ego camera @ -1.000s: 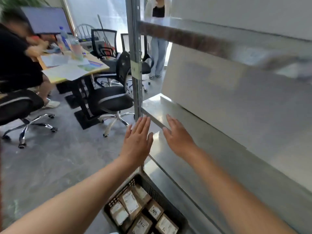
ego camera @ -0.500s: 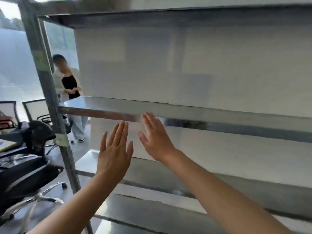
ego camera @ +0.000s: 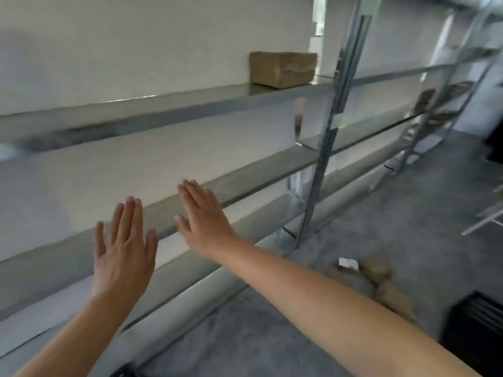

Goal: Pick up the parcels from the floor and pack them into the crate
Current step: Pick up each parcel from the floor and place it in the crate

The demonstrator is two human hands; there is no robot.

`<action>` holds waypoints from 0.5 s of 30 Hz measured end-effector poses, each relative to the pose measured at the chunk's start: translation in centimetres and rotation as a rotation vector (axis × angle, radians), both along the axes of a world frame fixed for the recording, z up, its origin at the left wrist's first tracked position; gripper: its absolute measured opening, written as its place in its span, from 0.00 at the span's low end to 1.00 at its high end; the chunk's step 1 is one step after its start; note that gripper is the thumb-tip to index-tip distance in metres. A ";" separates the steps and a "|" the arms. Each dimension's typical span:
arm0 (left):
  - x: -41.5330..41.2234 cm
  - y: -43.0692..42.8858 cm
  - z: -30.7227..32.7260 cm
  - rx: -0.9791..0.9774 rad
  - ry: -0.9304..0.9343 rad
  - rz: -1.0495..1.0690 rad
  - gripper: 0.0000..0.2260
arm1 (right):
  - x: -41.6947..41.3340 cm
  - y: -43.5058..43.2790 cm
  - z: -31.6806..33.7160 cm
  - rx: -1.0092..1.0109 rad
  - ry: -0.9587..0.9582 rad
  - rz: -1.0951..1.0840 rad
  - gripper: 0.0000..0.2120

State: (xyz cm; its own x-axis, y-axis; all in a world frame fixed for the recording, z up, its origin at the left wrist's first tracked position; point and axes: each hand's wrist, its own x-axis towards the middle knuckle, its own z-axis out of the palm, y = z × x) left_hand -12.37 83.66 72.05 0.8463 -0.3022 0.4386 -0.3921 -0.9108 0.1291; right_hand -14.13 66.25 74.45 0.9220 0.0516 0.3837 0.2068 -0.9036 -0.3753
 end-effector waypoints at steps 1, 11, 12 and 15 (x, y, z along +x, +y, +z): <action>0.0 -3.1 -0.4 0.004 0.006 -0.050 0.27 | -0.8 -3.2 -0.8 0.019 0.009 -0.063 0.29; -3.3 -40.1 -3.9 0.051 0.072 -0.493 0.27 | -11.8 -35.0 -7.4 0.141 0.066 -0.522 0.28; -4.2 -43.3 -4.1 0.049 0.080 -0.537 0.26 | -13.1 -37.8 -7.8 0.149 0.080 -0.574 0.28; -6.1 -51.1 -5.2 0.032 0.105 -0.657 0.25 | -16.8 -45.4 -9.0 0.150 0.102 -0.733 0.27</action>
